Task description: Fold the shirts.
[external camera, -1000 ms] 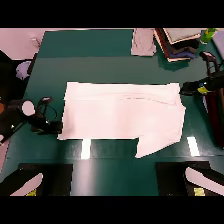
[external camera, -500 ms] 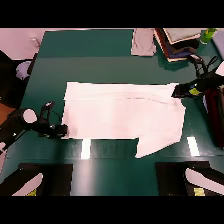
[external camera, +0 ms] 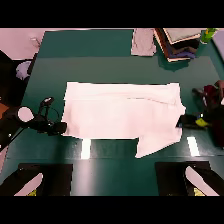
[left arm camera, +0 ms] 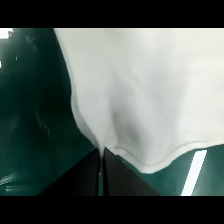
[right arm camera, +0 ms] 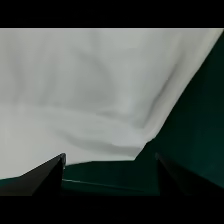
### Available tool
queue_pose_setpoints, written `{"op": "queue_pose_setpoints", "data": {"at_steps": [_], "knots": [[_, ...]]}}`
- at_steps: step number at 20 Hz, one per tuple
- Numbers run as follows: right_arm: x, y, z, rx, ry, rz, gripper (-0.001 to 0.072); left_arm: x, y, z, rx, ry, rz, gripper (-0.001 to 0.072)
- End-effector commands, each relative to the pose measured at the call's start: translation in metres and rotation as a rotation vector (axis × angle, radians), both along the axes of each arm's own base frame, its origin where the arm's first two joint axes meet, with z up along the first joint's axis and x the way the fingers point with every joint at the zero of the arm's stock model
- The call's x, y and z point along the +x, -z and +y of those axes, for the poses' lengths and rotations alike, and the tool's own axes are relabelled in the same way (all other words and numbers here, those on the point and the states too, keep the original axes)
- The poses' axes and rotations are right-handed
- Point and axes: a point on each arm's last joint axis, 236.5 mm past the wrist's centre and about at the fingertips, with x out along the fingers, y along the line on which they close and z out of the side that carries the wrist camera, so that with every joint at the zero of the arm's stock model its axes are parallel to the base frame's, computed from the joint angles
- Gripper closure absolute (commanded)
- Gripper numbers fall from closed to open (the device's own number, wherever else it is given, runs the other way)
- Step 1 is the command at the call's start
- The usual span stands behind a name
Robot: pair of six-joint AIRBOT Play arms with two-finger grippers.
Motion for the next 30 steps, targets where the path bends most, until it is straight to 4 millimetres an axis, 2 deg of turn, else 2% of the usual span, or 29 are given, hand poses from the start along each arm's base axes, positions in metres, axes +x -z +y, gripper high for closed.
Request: {"op": "queue_pose_setpoints", "data": {"at_steps": [1,3,5,7,8,13,16,18,19,22,25,28,30], "knots": [[-0.055,0.023,0.011,0.033,0.101,0.115,0.0091,0.001,-0.003,0.0,-0.002,0.003,-0.009,0.0682],[-0.07,0.037,0.016,0.039,0.125,0.148,0.0097,0.001,-0.003,0.0,-0.002,0.003,-0.009,0.0682],[-0.075,0.047,0.031,0.1,0.144,0.158,0.0121,0.001,-0.003,0.0,-0.002,0.003,-0.009,0.0682],[-0.067,0.053,0.048,0.159,0.166,0.122,0.0124,0.001,-0.003,0.0,-0.002,0.003,-0.008,0.0682],[-0.062,0.056,0.051,0.159,0.164,0.101,0.016,0.001,-0.003,0.0,-0.002,0.003,-0.008,0.0682],[-0.046,0.062,0.063,0.128,0.125,0.036,0.0165,0.001,-0.003,0.0,-0.002,0.003,-0.009,0.0682],[-0.053,0.075,0.071,0.127,0.08,0.106,0.0285,0.0,-0.003,-0.001,-0.001,0.027,-0.012,0.0682],[-0.05,0.08,0.078,0.117,0.003,0.093,0.0594,-0.003,-0.002,0.0,0.006,0.055,-0.007,0.0682],[-0.05,0.08,0.078,0.092,-0.039,0.093,0.0693,-0.007,-0.001,0.003,0.019,0.07,0.007,0.0682],[-0.053,0.065,0.061,-0.053,-0.174,0.095,0.0692,-0.025,0.0,0.019,0.085,0.107,0.069,0.0684],[-0.053,0.034,0.046,-0.151,-0.246,0.038,0.0693,-0.04,-0.022,0.023,0.093,0.116,0.034,0.0685],[-0.061,0.005,0.039,-0.172,-0.248,-0.019,0.0693,-0.067,-0.041,0.021,0.077,0.14,0.053,0.0684],[-0.054,-0.015,0.037,-0.169,-0.221,-0.087,0.0694,-0.069,-0.053,0.019,0.069,0.15,0.047,0.0684]]}}
